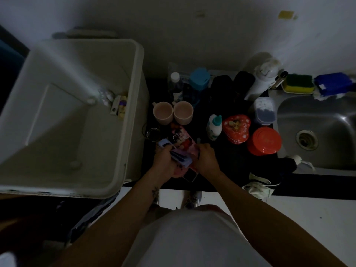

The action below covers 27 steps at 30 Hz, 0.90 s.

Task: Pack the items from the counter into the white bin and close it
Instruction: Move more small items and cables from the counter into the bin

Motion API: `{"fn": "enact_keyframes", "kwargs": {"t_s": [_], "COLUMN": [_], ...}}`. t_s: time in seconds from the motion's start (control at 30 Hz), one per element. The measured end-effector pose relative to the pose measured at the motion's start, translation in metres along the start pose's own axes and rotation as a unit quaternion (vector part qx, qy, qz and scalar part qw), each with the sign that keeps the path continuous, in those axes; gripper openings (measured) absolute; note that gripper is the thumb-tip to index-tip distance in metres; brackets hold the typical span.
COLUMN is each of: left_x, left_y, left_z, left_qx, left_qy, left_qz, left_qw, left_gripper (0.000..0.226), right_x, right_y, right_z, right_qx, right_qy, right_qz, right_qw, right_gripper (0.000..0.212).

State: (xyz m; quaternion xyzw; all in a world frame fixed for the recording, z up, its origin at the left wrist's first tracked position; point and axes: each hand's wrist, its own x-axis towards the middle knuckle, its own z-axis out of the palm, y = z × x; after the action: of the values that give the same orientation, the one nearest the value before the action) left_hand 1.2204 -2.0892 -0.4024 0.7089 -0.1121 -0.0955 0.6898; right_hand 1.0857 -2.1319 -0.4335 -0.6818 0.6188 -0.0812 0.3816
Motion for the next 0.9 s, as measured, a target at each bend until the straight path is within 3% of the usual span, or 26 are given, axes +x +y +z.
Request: {"fn": "enact_keyframes", "kwargs": {"t_s": [0.03,0.07,0.1,0.17,0.2,0.23,0.27,0.3,0.4,0.63,0.9], "left_x": [-0.010,-0.010,-0.007,0.017,0.018,0.014,0.020,0.023,0.023,0.030,0.025], "left_y": [-0.010,-0.013,-0.001,0.036,0.040,0.051,0.051,0.047,0.045,0.032,0.031], "left_z": [0.022,0.044,0.045,0.020,0.019,0.021,0.014,0.011,0.014,0.009,0.004], "left_qx": [0.066,0.043,0.059,0.025,0.045,0.060,0.048,-0.002,-0.031,-0.015,0.004], "left_qy": [0.063,0.107,0.128,-0.008,-0.107,-0.199,-0.266,-0.279,-0.275,-0.260,-0.281], "left_qz": [0.094,0.073,0.038,-0.104,-0.255,-0.451,-0.525,-0.555,-0.560,-0.541,-0.507], "left_qw": [0.991,0.991,0.989,0.994,0.960,0.868,0.807,0.784,0.781,0.800,0.815], "left_gripper": [0.066,0.071,0.063,0.034,0.031,0.033,0.033,0.031,0.026,0.022,0.022], "right_x": [0.003,0.005,0.007,0.011,0.013,0.014,0.016,0.017,0.022,0.028,0.037], "right_y": [-0.002,-0.005,-0.006,-0.009,-0.010,-0.012,-0.013,-0.015,-0.018,-0.015,-0.013], "right_z": [0.002,0.003,0.005,0.008,0.009,0.009,0.010,0.010,0.012,0.015,0.011], "right_qx": [-0.008,-0.021,-0.046,-0.112,-0.132,-0.138,-0.137,-0.143,-0.159,-0.068,-0.002], "right_qy": [-0.004,-0.006,-0.010,-0.017,-0.017,-0.015,-0.015,-0.015,-0.017,-0.012,-0.008], "right_qz": [0.005,0.009,0.010,0.008,0.011,0.018,0.029,0.038,0.053,0.077,0.115], "right_qw": [1.000,1.000,0.999,0.993,0.991,0.990,0.990,0.989,0.986,0.995,0.993], "right_gripper": [0.043,0.048,0.053,0.056,0.057,0.058,0.060,0.062,0.060,0.061,0.041]}}
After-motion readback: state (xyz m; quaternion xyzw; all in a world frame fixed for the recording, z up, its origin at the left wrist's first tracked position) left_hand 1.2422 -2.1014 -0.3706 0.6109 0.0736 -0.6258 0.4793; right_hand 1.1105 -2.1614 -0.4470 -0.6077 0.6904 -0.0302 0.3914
